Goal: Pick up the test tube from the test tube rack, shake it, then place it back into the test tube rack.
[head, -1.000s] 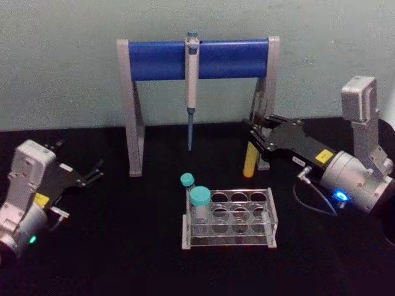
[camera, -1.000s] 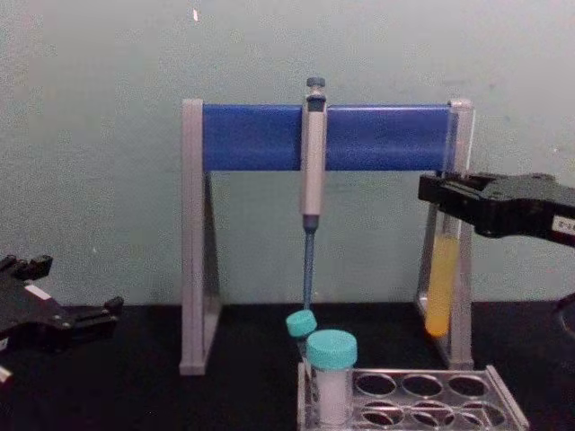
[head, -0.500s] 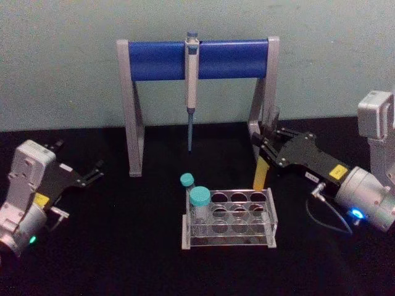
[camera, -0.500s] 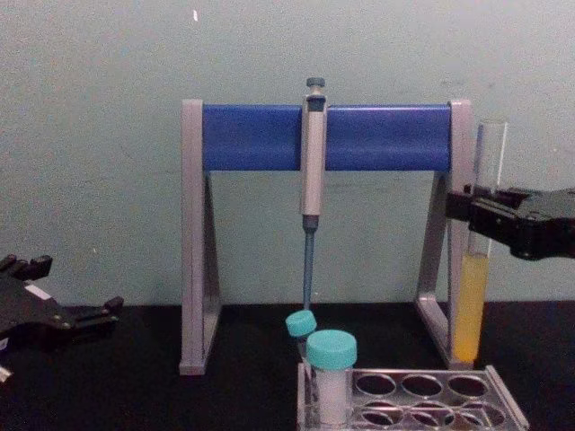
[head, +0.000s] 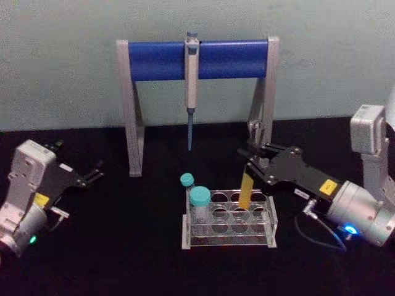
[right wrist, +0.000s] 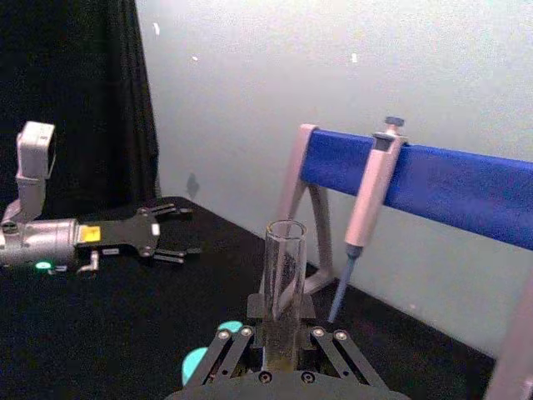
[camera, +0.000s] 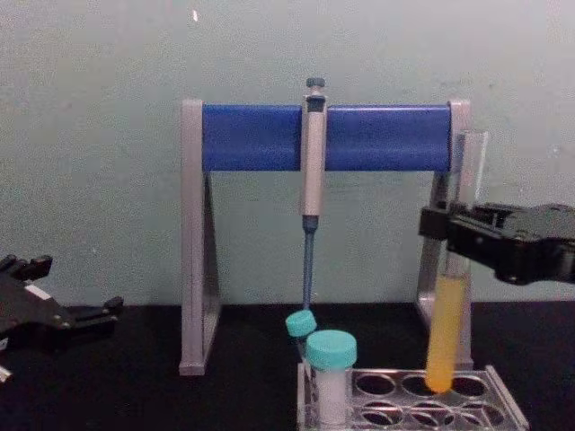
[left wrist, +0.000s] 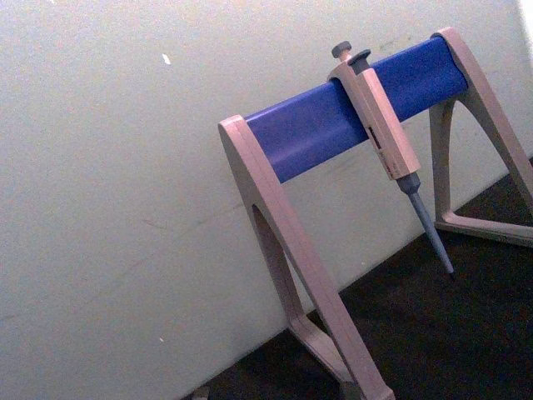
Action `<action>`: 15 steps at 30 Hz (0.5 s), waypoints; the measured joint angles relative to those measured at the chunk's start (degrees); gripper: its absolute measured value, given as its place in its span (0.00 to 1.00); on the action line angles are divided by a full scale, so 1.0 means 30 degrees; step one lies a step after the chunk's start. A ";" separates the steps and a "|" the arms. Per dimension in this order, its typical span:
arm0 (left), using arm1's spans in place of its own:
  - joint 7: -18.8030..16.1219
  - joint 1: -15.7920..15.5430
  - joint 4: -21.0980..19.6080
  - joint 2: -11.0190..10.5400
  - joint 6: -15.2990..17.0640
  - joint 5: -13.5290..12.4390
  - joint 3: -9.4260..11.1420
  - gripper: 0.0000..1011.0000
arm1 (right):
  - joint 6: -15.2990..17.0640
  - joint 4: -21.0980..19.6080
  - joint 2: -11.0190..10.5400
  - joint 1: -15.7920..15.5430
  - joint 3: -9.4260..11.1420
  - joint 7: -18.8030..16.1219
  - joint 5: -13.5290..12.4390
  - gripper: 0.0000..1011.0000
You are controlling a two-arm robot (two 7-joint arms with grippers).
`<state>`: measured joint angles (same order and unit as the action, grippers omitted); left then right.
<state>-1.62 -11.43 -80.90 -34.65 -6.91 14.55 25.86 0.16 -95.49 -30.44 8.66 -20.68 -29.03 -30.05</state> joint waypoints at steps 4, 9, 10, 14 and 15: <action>0.0001 0.0001 0.0001 0.0001 0.0000 -0.0001 0.0000 1.00 | 0.0010 0.0334 0.0274 0.0471 -0.0370 -0.0123 0.0030 0.22; 0.0000 0.0001 0.0002 0.0000 0.0000 -0.0001 0.0001 1.00 | -0.0013 0.0943 0.0690 0.1206 -0.0826 -0.0274 0.0169 0.22; 0.0000 0.0000 0.0002 -0.0001 0.0000 -0.0001 0.0001 1.00 | -0.0038 0.1201 0.0855 0.1499 -0.0969 -0.0303 0.0222 0.22; 0.0000 0.0002 0.0001 -0.0001 0.0000 -0.0001 0.0001 1.00 | -0.0141 0.1936 0.1302 0.2225 -0.1222 -0.0348 0.0338 0.22; 0.0000 0.0002 0.0001 0.0000 0.0000 -0.0001 0.0000 1.00 | -0.0154 0.2094 0.1390 0.2357 -0.1256 -0.0335 0.0375 0.22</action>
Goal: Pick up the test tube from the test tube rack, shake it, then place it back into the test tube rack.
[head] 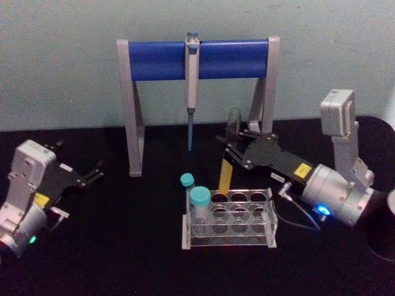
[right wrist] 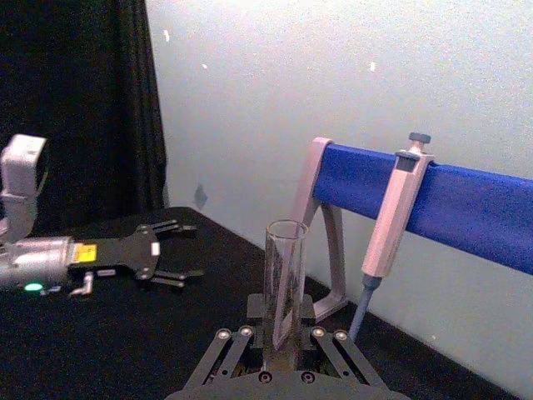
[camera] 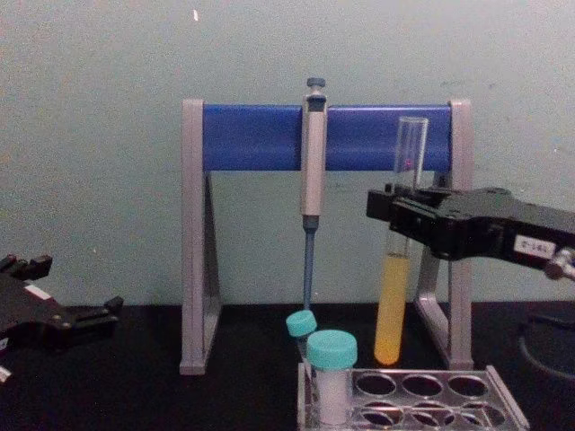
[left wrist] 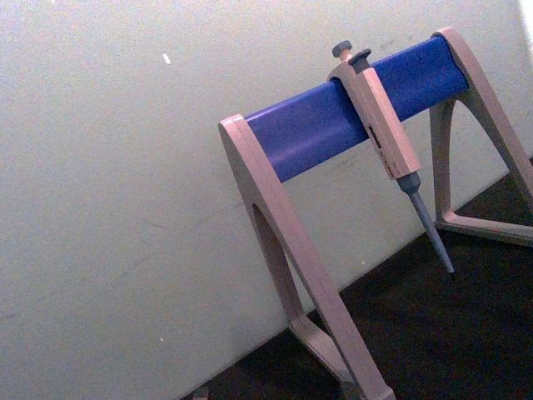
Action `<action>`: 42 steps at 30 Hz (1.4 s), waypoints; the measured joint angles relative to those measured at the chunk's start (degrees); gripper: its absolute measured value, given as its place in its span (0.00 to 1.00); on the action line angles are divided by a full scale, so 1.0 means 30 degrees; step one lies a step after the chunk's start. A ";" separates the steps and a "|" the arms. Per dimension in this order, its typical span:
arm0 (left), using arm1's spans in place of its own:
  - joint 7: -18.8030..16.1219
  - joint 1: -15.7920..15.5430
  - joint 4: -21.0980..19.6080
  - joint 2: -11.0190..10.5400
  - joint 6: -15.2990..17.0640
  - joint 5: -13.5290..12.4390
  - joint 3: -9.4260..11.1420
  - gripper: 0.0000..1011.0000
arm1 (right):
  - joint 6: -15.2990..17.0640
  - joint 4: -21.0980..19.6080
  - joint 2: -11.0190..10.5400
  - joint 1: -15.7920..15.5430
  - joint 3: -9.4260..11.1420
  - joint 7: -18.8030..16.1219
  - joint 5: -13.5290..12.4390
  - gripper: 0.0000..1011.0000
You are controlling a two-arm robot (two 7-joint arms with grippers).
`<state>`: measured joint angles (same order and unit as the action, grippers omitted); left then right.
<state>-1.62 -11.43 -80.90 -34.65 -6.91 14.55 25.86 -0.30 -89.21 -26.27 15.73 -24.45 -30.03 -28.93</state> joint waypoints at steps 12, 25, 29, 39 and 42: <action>-0.0001 -0.0001 0.0001 0.0000 0.0000 0.0001 0.0002 1.00 | -0.0264 0.1731 0.0748 0.1205 0.0207 0.0727 0.0443 0.22; 0.0000 -0.0001 0.0000 0.0000 0.0000 0.0000 0.0001 1.00 | -0.0321 0.1337 0.0349 0.0644 0.1130 0.1098 0.0436 0.22; 0.0000 -0.0001 0.0001 0.0000 0.0000 0.0000 0.0001 1.00 | -0.0319 0.1241 0.0310 0.0535 0.1219 0.1102 0.0435 0.22; 0.0001 -0.0002 0.0001 0.0001 0.0000 0.0000 0.0001 1.00 | -0.0256 0.0935 0.0143 0.0163 0.1512 0.1238 0.0505 0.22; -0.0001 -0.0001 0.0000 0.0000 0.0001 0.0000 0.0000 1.00 | -0.0223 0.0703 -0.0012 -0.0103 0.1678 0.1310 0.0511 0.22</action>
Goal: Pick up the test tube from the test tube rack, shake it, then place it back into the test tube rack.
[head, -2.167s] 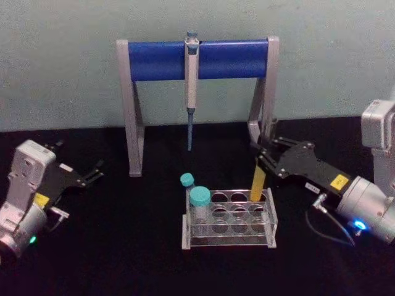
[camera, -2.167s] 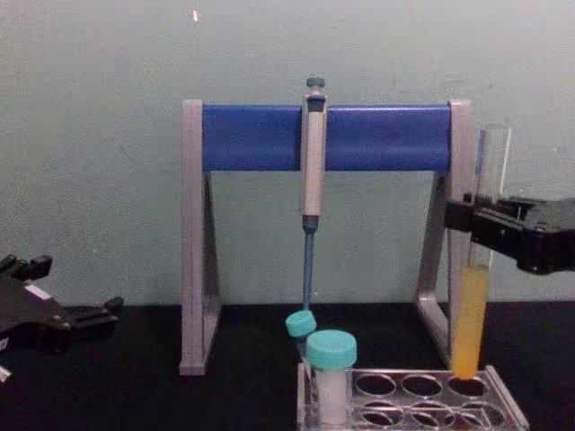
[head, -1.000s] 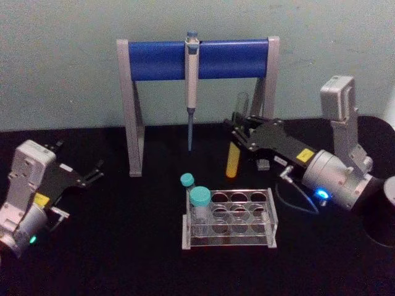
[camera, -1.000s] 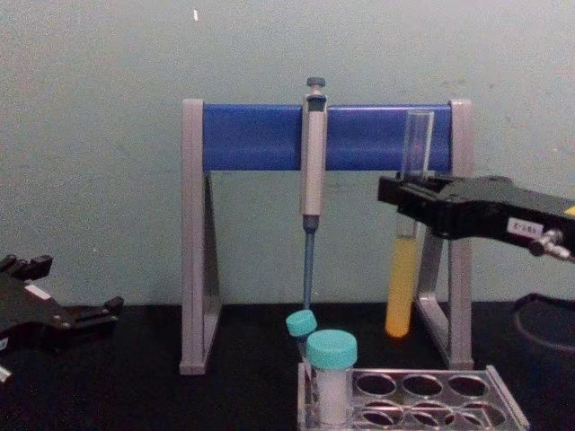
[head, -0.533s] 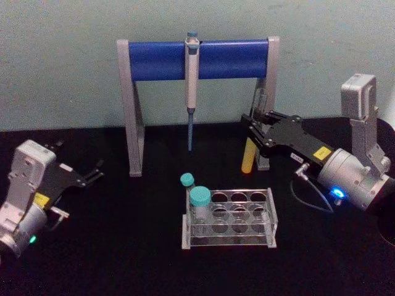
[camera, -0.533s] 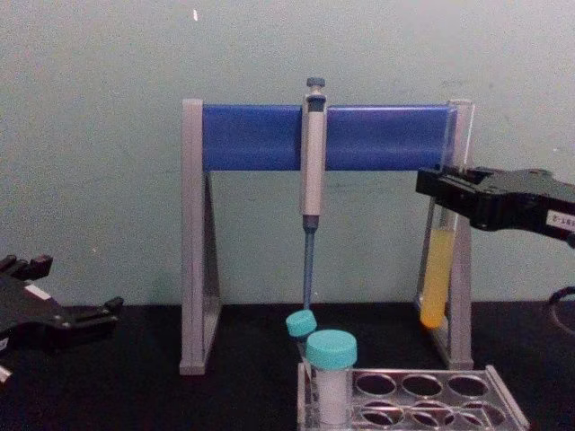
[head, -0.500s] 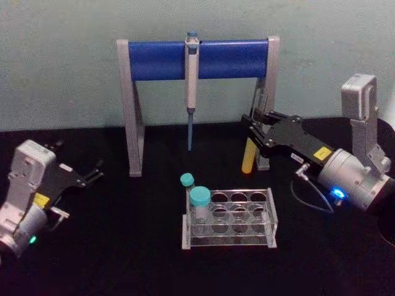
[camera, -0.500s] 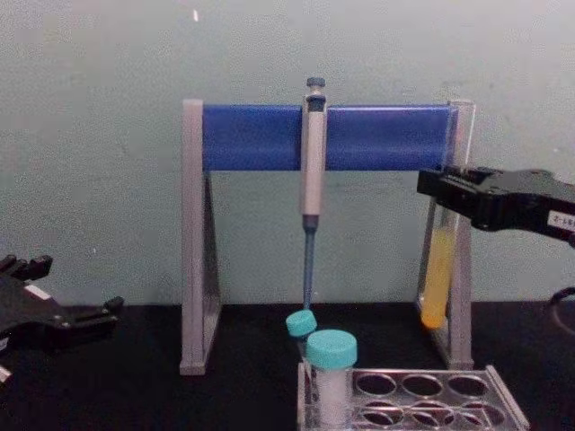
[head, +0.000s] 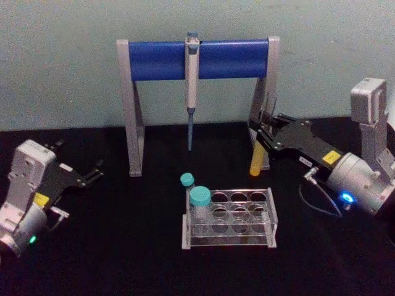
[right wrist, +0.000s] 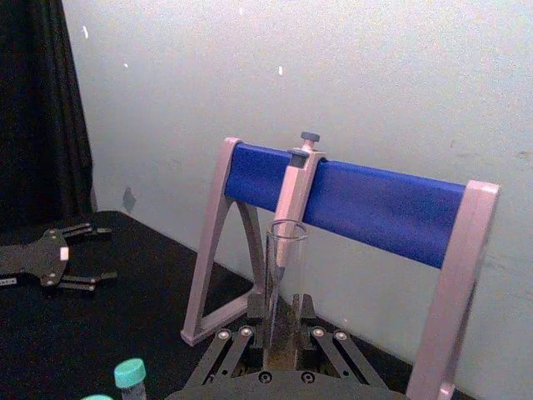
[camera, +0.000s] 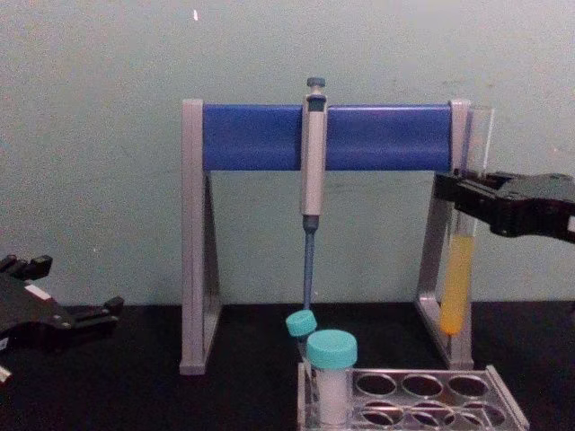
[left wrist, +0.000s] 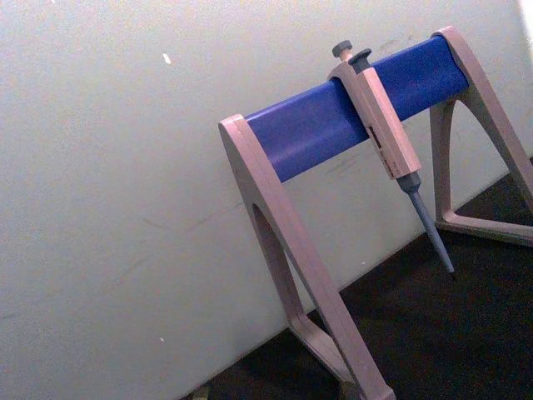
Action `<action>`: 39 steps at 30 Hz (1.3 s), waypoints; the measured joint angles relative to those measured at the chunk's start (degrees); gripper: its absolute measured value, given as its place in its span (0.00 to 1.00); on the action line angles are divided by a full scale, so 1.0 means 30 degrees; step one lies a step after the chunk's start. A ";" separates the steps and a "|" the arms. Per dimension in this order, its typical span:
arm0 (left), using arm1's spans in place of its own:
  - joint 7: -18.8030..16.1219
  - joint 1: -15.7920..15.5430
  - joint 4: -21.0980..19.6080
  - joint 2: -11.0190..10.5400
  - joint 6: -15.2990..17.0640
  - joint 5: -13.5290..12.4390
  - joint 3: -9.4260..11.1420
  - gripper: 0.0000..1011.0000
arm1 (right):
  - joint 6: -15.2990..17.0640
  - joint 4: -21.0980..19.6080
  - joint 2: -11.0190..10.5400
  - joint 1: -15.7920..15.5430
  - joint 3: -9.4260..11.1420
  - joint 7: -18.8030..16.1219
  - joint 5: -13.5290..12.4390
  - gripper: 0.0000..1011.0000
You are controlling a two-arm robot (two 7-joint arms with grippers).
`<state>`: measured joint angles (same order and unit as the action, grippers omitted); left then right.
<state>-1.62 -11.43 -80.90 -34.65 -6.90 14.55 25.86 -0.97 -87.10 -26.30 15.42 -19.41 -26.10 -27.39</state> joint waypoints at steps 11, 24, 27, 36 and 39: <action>0.0001 0.0000 0.0001 0.0000 -0.0001 0.0000 0.0001 1.00 | -0.0006 -0.1658 -0.0899 -0.1709 0.0683 0.0077 -0.0139 0.22; 0.0001 0.0000 0.0000 0.0000 -0.0001 0.0000 0.0000 1.00 | -0.0009 -0.3345 -0.1474 -0.3008 0.0290 -0.0711 -0.0449 0.22; 0.0001 0.0000 0.0000 0.0000 -0.0001 0.0000 0.0000 1.00 | 0.0024 -0.3356 -0.1355 -0.2809 -0.0075 -0.0950 -0.0468 0.22; 0.0001 -0.0001 0.0000 0.0000 -0.0001 0.0001 0.0001 1.00 | 0.0137 -0.2141 -0.0524 -0.1312 -0.1160 -0.1214 -0.0265 0.22; 0.0001 0.0000 0.0000 0.0000 -0.0001 0.0001 0.0002 1.00 | 0.0139 -0.1743 -0.0310 -0.0910 -0.1315 -0.1207 -0.0190 0.22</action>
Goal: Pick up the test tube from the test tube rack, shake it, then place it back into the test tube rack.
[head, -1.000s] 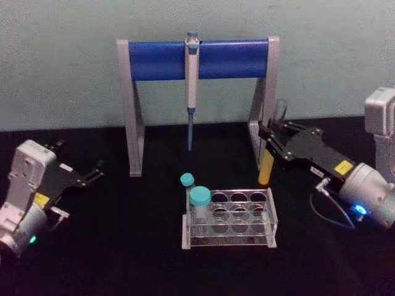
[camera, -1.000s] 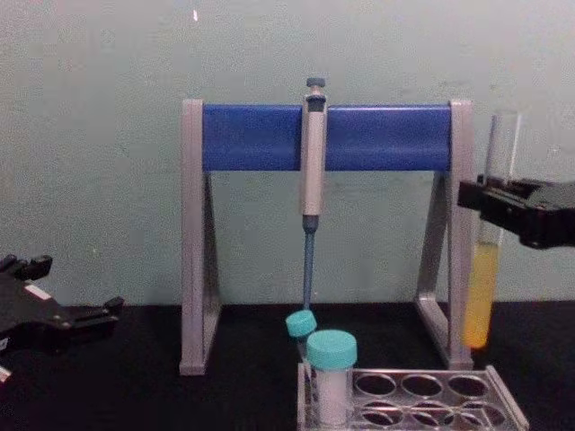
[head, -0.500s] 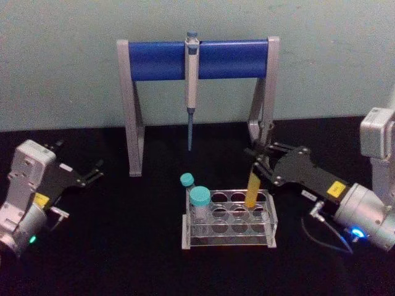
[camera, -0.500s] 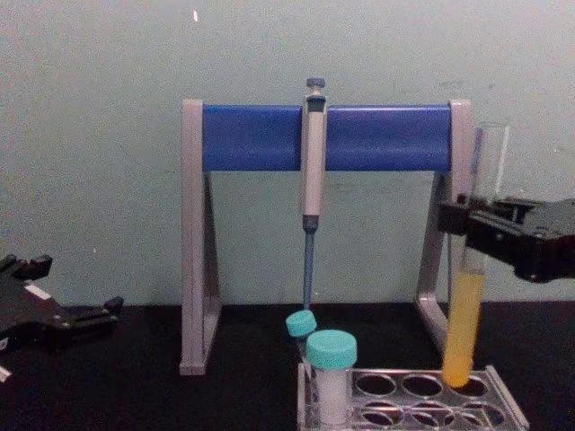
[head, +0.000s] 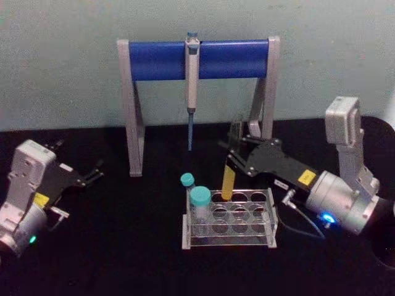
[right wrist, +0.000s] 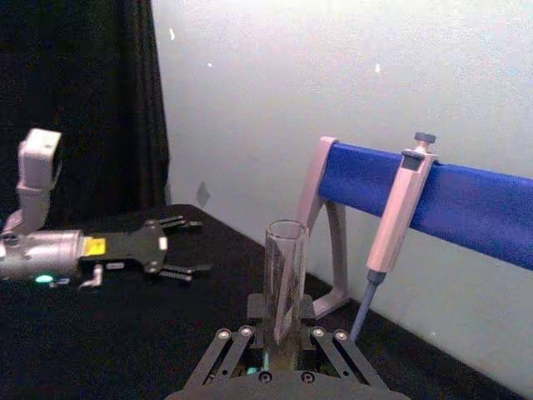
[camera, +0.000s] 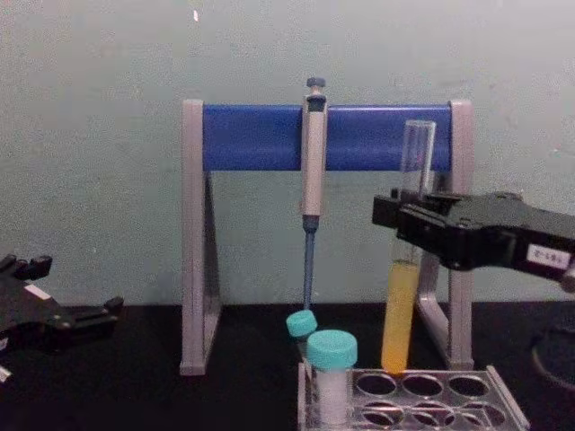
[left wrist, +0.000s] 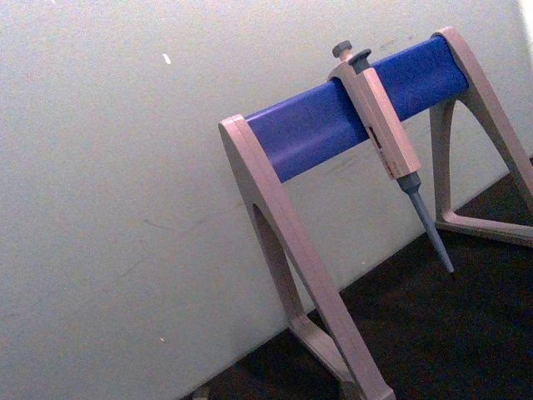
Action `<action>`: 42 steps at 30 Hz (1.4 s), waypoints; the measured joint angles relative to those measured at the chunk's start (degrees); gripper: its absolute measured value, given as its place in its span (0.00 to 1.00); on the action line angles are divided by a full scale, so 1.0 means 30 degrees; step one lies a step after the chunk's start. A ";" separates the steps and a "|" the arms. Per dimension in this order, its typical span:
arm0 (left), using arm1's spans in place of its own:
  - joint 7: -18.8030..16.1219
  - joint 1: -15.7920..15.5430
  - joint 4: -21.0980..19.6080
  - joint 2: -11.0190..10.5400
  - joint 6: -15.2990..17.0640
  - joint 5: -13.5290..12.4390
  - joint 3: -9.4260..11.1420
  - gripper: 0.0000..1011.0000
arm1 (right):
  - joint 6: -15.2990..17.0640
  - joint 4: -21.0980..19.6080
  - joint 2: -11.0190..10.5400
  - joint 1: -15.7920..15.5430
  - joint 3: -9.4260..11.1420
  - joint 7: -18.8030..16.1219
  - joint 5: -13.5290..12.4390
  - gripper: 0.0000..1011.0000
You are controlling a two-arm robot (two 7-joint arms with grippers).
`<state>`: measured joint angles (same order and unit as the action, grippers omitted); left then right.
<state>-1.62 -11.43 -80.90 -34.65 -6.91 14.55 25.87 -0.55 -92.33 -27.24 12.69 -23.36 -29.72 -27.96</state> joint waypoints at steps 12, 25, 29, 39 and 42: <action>0.0001 0.0000 0.0000 -0.0001 0.0000 0.0000 -0.0001 1.00 | -0.0188 0.1869 0.0722 0.1427 0.0070 0.0612 0.0357 0.22; 0.0000 0.0001 0.0001 0.0001 0.0000 -0.0001 -0.0001 1.00 | -0.0230 0.1914 0.0507 0.1186 0.0545 0.0853 0.0525 0.22; 0.0000 0.0000 0.0001 0.0000 0.0000 -0.0001 -0.0002 1.00 | -0.0242 0.1847 0.0500 0.1128 0.0615 0.0853 0.0538 0.22; 0.0000 0.0000 0.0001 0.0000 0.0000 -0.0001 -0.0002 1.00 | -0.0256 0.1722 0.0521 0.1039 0.0730 0.0825 0.0543 0.22; 0.0001 0.0000 0.0001 0.0001 0.0000 0.0000 -0.0001 1.00 | -0.0264 0.1707 0.0527 0.1023 0.0748 0.0790 0.0542 0.22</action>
<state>-1.62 -11.43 -80.90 -34.64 -6.91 14.55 25.86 -1.34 -87.21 -25.65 15.76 -21.11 -27.35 -26.34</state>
